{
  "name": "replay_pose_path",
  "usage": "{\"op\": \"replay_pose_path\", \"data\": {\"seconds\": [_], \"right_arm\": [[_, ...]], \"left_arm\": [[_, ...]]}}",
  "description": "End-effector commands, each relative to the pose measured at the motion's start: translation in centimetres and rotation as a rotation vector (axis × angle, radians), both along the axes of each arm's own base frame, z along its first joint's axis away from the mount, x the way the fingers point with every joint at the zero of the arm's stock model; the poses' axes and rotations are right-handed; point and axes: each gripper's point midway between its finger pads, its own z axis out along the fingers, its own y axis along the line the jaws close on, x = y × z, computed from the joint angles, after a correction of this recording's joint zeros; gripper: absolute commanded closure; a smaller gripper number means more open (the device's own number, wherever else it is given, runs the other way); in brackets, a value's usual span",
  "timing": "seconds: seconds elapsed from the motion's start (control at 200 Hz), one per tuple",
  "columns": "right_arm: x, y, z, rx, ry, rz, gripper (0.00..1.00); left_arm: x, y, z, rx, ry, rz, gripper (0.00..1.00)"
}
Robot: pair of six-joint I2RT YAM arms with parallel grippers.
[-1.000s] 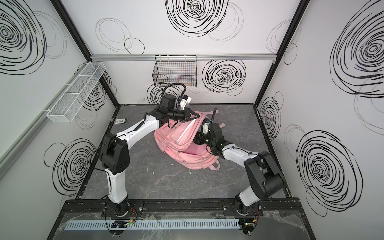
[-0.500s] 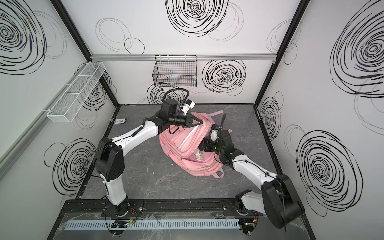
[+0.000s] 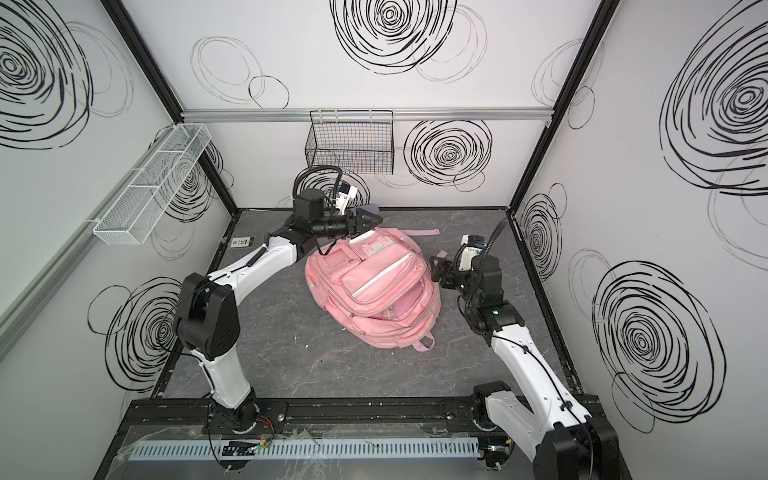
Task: Pack the student bag
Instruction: 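Move both grippers toward the lavender glasses case by the far wall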
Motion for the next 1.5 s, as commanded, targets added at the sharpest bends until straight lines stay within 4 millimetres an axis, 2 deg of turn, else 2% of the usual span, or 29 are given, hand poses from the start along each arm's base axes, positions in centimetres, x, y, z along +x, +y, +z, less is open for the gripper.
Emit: {"op": "replay_pose_path", "data": {"seconds": [0.0, 0.055, 0.125, 0.2, 0.295, 0.415, 0.505, 0.625, 0.78, 0.92, 1.011, 1.181, 1.316, 1.496], "right_arm": [[2.5, 1.4, 3.8, -0.019, -0.117, 0.062, 0.15], [3.7, 2.3, 4.2, -0.007, -0.132, 0.089, 0.16], [5.1, 3.8, 4.2, 0.000, -0.143, 0.132, 0.16], [6.3, 5.8, 3.5, -0.023, -0.138, 0.197, 0.17], [7.6, 9.0, 2.5, -0.074, -0.138, 0.287, 0.19], [8.3, 13.3, 1.9, -0.090, -0.151, 0.415, 0.21], [8.6, 15.9, 1.2, -0.064, -0.148, 0.496, 0.22], [8.6, 17.8, 0.0, -0.027, -0.141, 0.553, 0.24], [8.5, 18.2, -1.5, 0.004, -0.122, 0.565, 0.24], [8.4, 18.7, -2.4, 0.000, -0.100, 0.576, 0.25], [8.4, 18.9, -2.8, -0.010, -0.092, 0.579, 0.25], [8.2, 19.7, -3.0, -0.025, -0.078, 0.600, 0.26], [8.0, 20.4, -3.5, -0.041, -0.064, 0.615, 0.26], [7.7, 21.0, -3.8, -0.051, -0.052, 0.634, 0.27]], "left_arm": [[-0.2, 0.2, 5.4, -0.055, -0.195, -0.038, 0.26], [1.3, 1.8, 5.1, -0.005, -0.246, 0.029, 0.25], [4.6, 5.0, 3.4, 0.139, -0.305, 0.185, 0.19], [7.3, 7.6, 1.7, 0.273, -0.400, 0.286, 0.19], [10.8, 10.2, -0.9, 0.412, -0.450, 0.395, 0.13], [14.8, 12.4, -5.0, 0.548, -0.408, 0.451, 0.13], [16.6, 12.9, -7.7, 0.588, -0.392, 0.454, 0.13], [17.7, 13.1, -10.1, 0.600, -0.425, 0.444, 0.11], [19.2, 14.6, -12.0, 0.643, -0.468, 0.457, 0.09], [20.3, 14.9, -14.0, 0.693, -0.482, 0.398, 0.09], [20.2, 14.9, -14.4, 0.700, -0.530, 0.369, 0.08], [19.5, 14.8, -15.0, 0.820, -0.766, 0.278, 0.00], [19.3, 14.7, -16.6, 0.934, -0.894, 0.160, 0.02], [19.9, 14.4, -18.4, 0.987, -0.951, 0.045, 0.03]]}}
